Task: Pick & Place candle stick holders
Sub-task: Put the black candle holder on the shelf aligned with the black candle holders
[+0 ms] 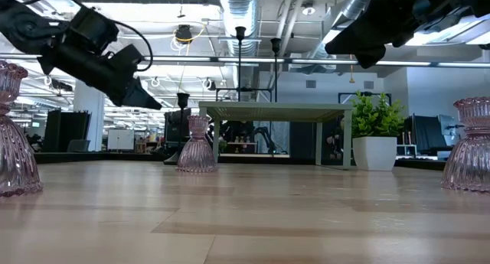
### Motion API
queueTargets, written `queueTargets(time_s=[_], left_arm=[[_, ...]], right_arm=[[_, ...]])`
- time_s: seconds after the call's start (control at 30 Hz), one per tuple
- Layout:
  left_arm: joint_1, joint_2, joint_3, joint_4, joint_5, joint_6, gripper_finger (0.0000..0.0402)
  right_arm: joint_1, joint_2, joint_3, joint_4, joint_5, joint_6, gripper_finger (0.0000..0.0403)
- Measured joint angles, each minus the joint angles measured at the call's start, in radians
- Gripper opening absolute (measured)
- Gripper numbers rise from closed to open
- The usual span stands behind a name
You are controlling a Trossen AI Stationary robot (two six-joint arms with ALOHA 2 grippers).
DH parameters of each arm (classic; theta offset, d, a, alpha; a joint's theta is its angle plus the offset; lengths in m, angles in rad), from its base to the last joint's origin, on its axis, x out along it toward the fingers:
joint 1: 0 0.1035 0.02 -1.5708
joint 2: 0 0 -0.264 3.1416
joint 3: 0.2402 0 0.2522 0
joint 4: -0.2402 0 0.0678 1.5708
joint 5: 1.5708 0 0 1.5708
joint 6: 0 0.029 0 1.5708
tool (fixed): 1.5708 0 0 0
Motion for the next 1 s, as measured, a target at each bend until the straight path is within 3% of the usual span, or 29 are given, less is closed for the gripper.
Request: queueTargets(time_s=[0.1,0.27,0.43,0.63,1.0], left_arm=[[0.045,0.068,0.000,0.039,0.064,0.032,0.0008],[0.085,0.247,0.000,0.132,0.088,0.037,0.0008],[0.084,0.429,0.000,0.348,0.219,0.015,0.0008],[0.084,0.552,0.000,0.515,0.205,0.026,0.0008],[0.084,0.600,0.000,0.528,0.081,0.018,0.0010]], right_arm=[[-0.006,0.000,0.000,0.001,0.000,0.000,0.0001],[-0.007,0.000,0.000,0.001,0.002,0.000,0.0001],[-0.006,0.000,0.000,0.001,0.002,0.000,0.0001],[-0.004,0.000,0.000,0.001,0.001,0.001,0.0001],[-0.004,0.000,0.000,0.001,0.002,0.001,0.0001]])
